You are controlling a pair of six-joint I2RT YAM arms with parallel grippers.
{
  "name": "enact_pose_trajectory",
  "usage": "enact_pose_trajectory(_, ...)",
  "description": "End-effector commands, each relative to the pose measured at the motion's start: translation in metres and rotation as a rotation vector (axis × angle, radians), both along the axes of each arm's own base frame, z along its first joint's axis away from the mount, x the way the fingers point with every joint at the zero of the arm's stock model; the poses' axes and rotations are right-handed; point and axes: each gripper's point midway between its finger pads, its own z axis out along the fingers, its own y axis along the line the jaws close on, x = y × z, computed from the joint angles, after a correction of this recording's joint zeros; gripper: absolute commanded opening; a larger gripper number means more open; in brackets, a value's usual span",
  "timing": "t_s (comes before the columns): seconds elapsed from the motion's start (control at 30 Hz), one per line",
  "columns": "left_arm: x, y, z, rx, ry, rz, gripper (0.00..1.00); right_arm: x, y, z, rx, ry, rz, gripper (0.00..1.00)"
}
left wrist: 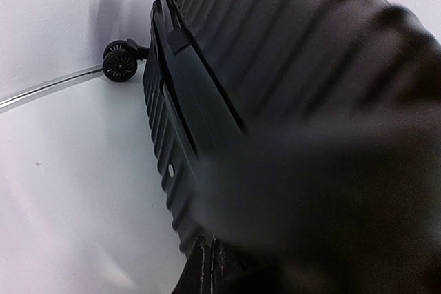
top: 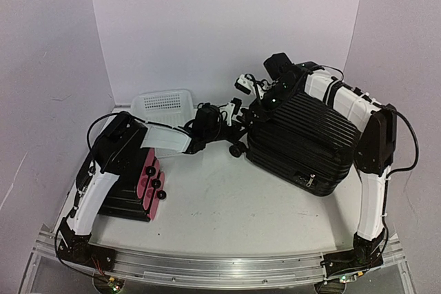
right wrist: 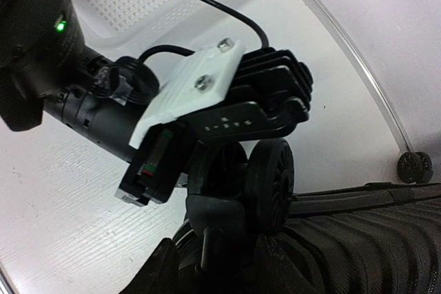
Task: Open, take out, and arrange the luggage
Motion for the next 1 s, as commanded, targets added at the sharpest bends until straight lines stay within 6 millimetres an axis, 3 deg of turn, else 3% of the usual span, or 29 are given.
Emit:
enact_pose_trajectory(0.0, 0.081, 0.047, 0.022, -0.105, 0.007, 0.232, 0.0, -0.093, -0.038, -0.056, -0.165, 0.485, -0.037, 0.4)
enact_pose_trajectory(0.1, 0.08, 0.047, 0.024, -0.115, 0.02, 0.233, 0.0, -0.081, -0.034, -0.042, -0.131, 0.462, -0.121, 0.44)
enact_pose_trajectory(0.17, 0.076, 0.052, 0.027, -0.106, 0.021, 0.241, 0.06, -0.064, -0.04, -0.028, -0.137, 0.396, -0.227, 0.49)
enact_pose_trajectory(0.3, 0.057, 0.064, 0.045, -0.082, 0.007, 0.221, 0.25, -0.044, -0.055, 0.031, -0.081, 0.246, -0.413, 0.69)
enact_pose_trajectory(0.4, 0.035, 0.08, 0.064, -0.084, 0.028, 0.218, 0.4, -0.047, -0.072, 0.082, -0.008, 0.143, -0.522, 0.84)
enact_pose_trajectory(0.43, 0.025, 0.085, 0.063, -0.079, 0.051, 0.209, 0.45, -0.049, -0.081, 0.091, -0.008, 0.115, -0.552, 0.88)
enact_pose_trajectory(0.5, 0.003, 0.09, 0.088, -0.103, 0.062, 0.166, 0.55, -0.059, -0.099, 0.101, -0.023, 0.072, -0.593, 0.92)
enact_pose_trajectory(0.63, -0.043, 0.093, 0.102, -0.095, 0.153, 0.07, 0.62, -0.074, -0.164, 0.098, -0.154, -0.024, -0.777, 0.98)
enact_pose_trajectory(0.7, -0.072, 0.089, 0.108, -0.08, 0.162, 0.015, 0.63, -0.083, -0.2, 0.087, -0.159, 0.012, -0.892, 0.98)
enact_pose_trajectory(0.83, -0.125, 0.073, 0.119, -0.038, 0.149, -0.106, 0.7, -0.106, -0.262, 0.062, 0.02, 0.19, -1.126, 0.98)
enact_pose_trajectory(0.97, -0.178, 0.055, 0.125, -0.005, 0.137, -0.228, 0.74, -0.121, -0.296, 0.045, 0.228, 0.304, -1.284, 0.98)
